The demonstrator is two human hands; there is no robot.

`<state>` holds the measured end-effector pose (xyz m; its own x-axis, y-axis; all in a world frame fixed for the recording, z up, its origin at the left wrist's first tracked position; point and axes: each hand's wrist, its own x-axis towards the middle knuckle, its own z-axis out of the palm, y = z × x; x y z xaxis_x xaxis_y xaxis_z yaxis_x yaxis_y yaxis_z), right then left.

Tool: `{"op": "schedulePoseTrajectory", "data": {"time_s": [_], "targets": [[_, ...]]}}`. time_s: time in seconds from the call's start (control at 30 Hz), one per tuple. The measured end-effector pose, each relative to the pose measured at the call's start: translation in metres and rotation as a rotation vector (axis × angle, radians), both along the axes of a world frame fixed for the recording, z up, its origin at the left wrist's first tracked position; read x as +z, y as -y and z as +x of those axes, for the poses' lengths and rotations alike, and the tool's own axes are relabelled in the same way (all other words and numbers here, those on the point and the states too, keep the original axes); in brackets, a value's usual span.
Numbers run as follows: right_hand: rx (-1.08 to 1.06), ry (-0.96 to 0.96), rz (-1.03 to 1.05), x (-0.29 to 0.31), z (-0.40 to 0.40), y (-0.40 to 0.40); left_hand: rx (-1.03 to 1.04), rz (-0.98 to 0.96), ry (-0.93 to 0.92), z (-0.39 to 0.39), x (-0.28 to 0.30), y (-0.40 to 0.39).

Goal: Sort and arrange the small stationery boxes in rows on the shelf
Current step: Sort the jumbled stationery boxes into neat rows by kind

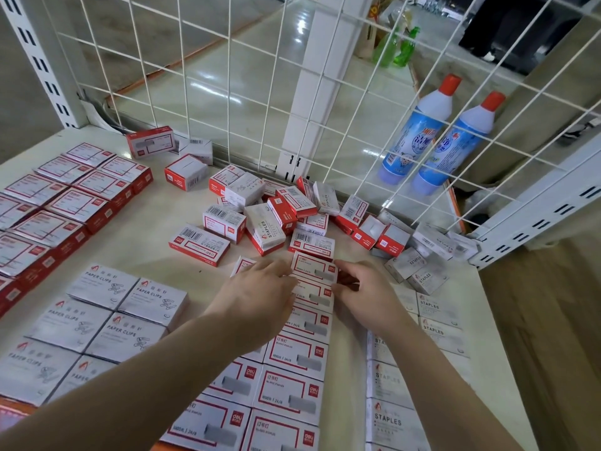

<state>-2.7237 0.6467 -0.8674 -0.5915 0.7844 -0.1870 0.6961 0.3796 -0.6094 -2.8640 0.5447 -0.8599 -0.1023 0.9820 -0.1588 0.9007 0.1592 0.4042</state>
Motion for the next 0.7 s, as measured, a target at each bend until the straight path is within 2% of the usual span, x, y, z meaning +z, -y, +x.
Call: {"op": "schedulePoseTrajectory", "data": {"time_s": [0.23,0.4,0.6,0.7], "targets": [[0.013,-0.003,0.028,0.004,0.000,0.003,-0.001,-0.021,0.001,0.002,-0.003,0.005],[-0.098,-0.001,0.080,0.000,-0.001,0.007,0.013,-0.002,0.013,-0.001,-0.004,0.012],[-0.187,-0.052,0.201,0.002,-0.008,0.009,0.140,0.054,-0.054,-0.012,-0.001,0.021],[-0.174,-0.042,0.187,-0.001,-0.023,0.010,0.205,0.062,-0.090,-0.020,0.000,0.025]]}}
